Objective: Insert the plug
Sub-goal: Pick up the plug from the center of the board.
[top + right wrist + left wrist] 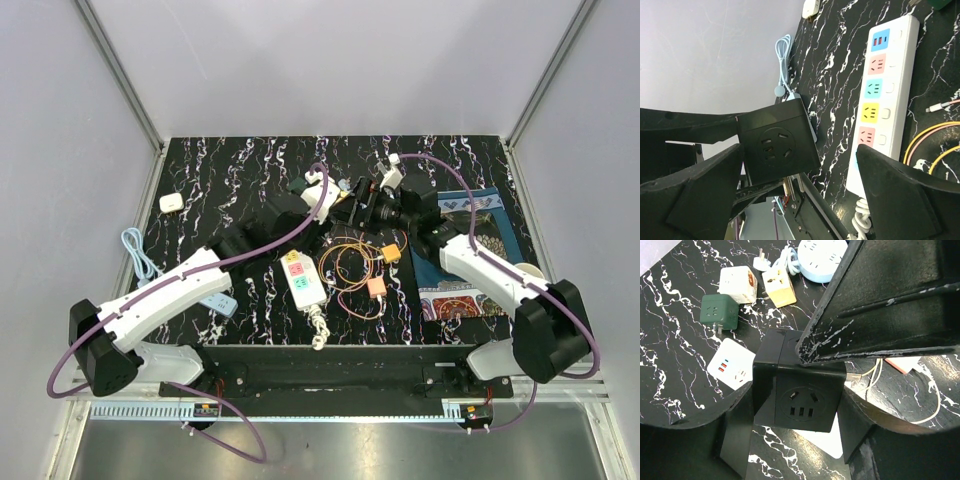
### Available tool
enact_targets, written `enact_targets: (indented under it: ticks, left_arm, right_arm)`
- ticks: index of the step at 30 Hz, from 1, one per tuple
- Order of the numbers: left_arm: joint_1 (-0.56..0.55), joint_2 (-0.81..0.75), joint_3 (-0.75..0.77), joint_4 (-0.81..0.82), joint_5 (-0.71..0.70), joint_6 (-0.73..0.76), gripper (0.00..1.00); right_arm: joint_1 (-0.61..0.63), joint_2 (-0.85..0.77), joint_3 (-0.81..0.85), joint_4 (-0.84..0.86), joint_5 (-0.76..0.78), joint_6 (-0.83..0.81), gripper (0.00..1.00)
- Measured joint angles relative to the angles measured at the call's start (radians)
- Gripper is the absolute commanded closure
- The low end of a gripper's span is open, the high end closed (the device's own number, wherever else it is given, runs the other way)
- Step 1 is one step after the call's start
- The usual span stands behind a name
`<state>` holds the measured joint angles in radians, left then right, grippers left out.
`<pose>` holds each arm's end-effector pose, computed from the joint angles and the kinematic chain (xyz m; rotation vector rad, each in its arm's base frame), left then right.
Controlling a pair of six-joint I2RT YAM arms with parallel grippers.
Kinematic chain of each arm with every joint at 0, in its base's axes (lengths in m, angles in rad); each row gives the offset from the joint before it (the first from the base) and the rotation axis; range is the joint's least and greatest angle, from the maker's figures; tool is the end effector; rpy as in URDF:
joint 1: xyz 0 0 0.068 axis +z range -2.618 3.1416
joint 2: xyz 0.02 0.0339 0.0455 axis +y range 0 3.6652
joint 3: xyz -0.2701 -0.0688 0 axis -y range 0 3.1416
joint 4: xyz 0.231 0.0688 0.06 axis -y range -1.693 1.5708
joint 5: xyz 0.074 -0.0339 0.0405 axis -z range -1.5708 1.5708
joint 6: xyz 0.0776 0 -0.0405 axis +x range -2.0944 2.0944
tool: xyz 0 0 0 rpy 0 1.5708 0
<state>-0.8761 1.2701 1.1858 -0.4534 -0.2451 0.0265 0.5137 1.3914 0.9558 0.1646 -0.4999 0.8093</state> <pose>0.2087 -0.2211 0.3354 0.7821 1.9500 -0.2554 0.2809 0.2012 0.2982 -0.0896 2.0417 1.3408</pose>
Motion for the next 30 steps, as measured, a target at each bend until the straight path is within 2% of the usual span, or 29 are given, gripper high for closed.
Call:
enact_targets:
  ticks: [9, 13, 16, 17, 18, 19, 20, 22, 23, 24, 25, 26, 30]
  left_arm:
    - [-0.004, 0.002, 0.0, 0.007, -0.01, 0.0, 0.99]
    - [-0.004, 0.002, 0.003, 0.006, -0.009, 0.0, 0.99]
    - [-0.006, 0.002, 0.003, 0.006, -0.009, -0.001, 0.96]
    - [-0.006, 0.002, 0.003, 0.006, -0.007, -0.001, 0.94]
    - [-0.006, 0.002, 0.003, 0.006, -0.006, -0.001, 0.91]
    - [-0.006, 0.001, 0.004, 0.006, -0.005, -0.004, 0.88]
    - [-0.005, -0.002, 0.004, 0.007, -0.001, -0.01, 0.82]
    - [-0.003, -0.009, 0.004, 0.006, 0.001, -0.009, 0.73]
    - [-0.003, -0.014, 0.004, 0.002, 0.003, -0.008, 0.61]
    - [-0.003, -0.019, 0.004, 0.0, 0.003, -0.007, 0.54]
    - [-0.003, -0.024, 0.004, -0.001, 0.003, -0.003, 0.45]
    - [-0.004, -0.029, 0.003, -0.002, 0.005, 0.002, 0.31]
    - [-0.002, -0.069, 0.0, -0.005, 0.018, 0.006, 0.17]
  right_arm:
    - [0.018, 0.034, 0.0, 0.052, -0.07, 0.012, 0.06]
    - [0.03, 0.05, 0.0, 0.063, -0.108, 0.015, 0.12]
    - [0.03, 0.052, 0.0, 0.077, -0.124, 0.016, 0.31]
    - [0.03, 0.052, 0.0, 0.082, -0.131, 0.016, 0.47]
    - [0.03, 0.052, 0.001, 0.082, -0.131, 0.008, 0.58]
    - [0.029, 0.052, 0.001, 0.08, -0.136, 0.001, 0.66]
    - [0.027, 0.053, 0.001, 0.08, -0.14, -0.005, 0.79]
    - [0.027, 0.053, 0.002, 0.083, -0.145, -0.007, 0.89]
    - [0.027, 0.053, 0.002, 0.089, -0.153, -0.006, 0.95]
    - [0.028, 0.053, 0.003, 0.094, -0.156, -0.005, 1.0]
    - [0.028, 0.053, 0.003, 0.097, -0.161, -0.005, 1.0]
    - [0.029, 0.052, 0.004, 0.1, -0.166, -0.006, 1.0]
    - [0.034, 0.037, 0.004, 0.095, -0.18, -0.034, 1.0]
